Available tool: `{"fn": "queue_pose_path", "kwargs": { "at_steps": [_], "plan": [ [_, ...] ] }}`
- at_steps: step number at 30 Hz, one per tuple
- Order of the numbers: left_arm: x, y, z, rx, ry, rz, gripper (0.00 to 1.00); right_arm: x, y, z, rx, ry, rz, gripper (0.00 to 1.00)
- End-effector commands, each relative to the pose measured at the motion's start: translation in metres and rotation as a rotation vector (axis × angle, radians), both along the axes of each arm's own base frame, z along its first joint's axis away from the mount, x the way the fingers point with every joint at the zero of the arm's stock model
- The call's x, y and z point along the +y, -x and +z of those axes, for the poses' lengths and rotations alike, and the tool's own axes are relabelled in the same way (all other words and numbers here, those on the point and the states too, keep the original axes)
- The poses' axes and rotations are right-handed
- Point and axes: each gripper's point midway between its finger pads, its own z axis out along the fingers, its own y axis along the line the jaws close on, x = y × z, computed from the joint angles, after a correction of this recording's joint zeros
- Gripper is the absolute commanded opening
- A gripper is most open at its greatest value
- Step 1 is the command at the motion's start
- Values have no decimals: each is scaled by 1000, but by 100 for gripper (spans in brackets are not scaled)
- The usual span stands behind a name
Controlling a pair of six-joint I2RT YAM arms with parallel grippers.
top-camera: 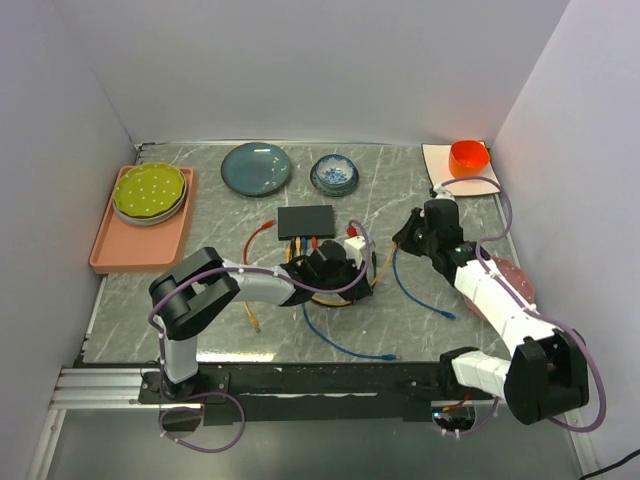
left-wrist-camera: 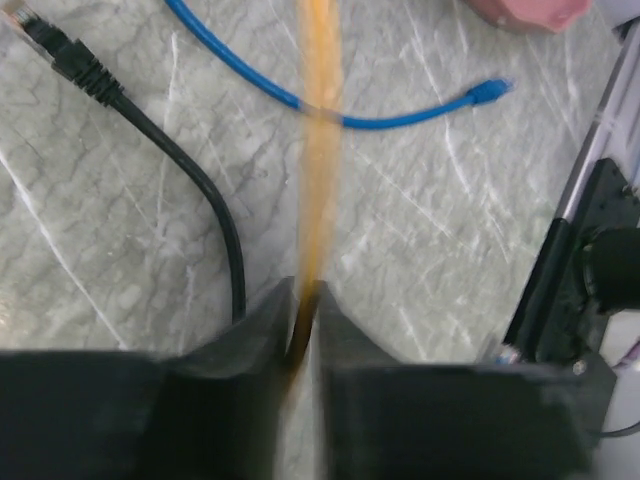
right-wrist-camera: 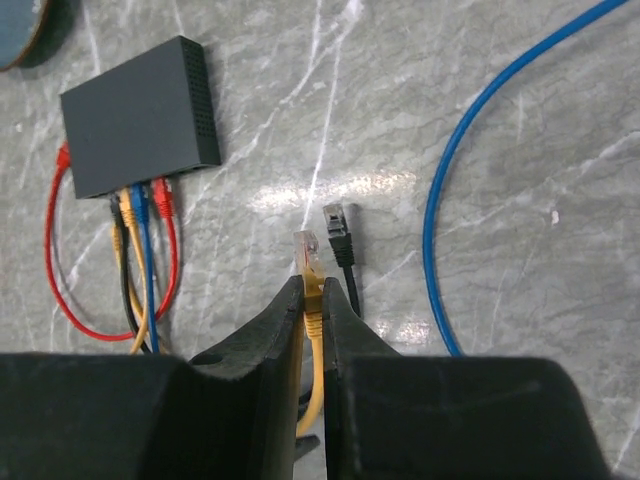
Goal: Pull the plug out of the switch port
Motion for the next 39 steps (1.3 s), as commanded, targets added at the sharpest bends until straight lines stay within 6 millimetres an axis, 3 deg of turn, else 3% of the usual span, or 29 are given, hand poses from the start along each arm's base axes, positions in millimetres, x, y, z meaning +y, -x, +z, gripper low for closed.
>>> {"fn": "queue_pose_path", "kwargs": {
  "at_steps": [1,2,4,7,8,10,11,13,14,15,17,23,35,38,39],
  "plan": [
    [-5,-10,42,-81,60,7,6,5,2,31,-130,-48,7,24],
    [-1,-15,48,-91,61,29,1,3,3,40,-155,-55,-6,30],
    [3,-22,73,-113,106,50,1,2,5,51,-177,-68,-21,40],
    [14,-40,106,-84,210,112,1,1,9,70,-224,-100,-39,48],
    [24,-55,113,-69,240,149,1,2,10,83,-273,-128,-38,50],
    [34,-63,125,15,335,185,1,11,18,84,-297,-173,14,51],
    [42,-75,143,14,424,182,1,17,18,93,-341,-207,39,51],
    [49,-78,150,124,528,203,1,37,27,83,-320,-260,138,50],
    [53,-80,170,159,624,187,1,46,28,75,-310,-273,179,50],
    [52,-81,167,192,647,185,1,53,29,73,-312,-280,212,50],
    [49,-77,184,248,734,144,1,75,39,62,-283,-291,312,49],
    [41,-75,191,425,853,99,6,119,56,59,-316,-282,460,50],
    [45,-72,188,378,778,118,7,148,48,39,-253,-267,505,49],
    [46,-70,187,374,759,117,9,153,47,35,-260,-276,499,29],
    [48,-70,189,365,759,122,10,153,47,36,-268,-281,499,13]
  ]
}}
